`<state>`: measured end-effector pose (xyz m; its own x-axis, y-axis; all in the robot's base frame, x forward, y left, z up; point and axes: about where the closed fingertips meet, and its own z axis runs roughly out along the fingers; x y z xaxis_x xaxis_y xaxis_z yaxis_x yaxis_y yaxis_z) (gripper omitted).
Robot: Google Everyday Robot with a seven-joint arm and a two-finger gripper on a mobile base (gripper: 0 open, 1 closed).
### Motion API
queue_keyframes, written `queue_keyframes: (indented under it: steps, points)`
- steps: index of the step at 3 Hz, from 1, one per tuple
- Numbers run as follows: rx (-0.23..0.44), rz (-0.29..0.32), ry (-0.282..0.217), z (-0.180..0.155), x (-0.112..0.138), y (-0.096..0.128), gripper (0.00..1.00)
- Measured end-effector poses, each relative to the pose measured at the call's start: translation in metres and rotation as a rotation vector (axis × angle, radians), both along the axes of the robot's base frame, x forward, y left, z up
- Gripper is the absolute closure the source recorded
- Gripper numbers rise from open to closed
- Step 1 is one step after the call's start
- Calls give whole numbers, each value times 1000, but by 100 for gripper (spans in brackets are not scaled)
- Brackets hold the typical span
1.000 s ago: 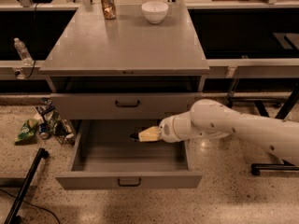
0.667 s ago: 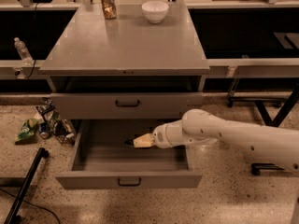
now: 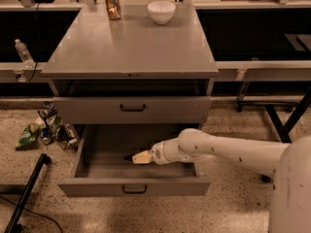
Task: Place rxbar chocolate into middle drawer
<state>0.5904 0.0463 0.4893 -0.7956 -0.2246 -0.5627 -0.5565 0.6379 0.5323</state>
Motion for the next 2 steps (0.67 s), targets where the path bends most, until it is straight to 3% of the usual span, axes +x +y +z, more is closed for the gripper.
queue_keyframes:
  steps: [1,2]
  points:
    - [-22,-12,-14,-27,24,12,84]
    - [-41,-19,-28,-45,47,29,61]
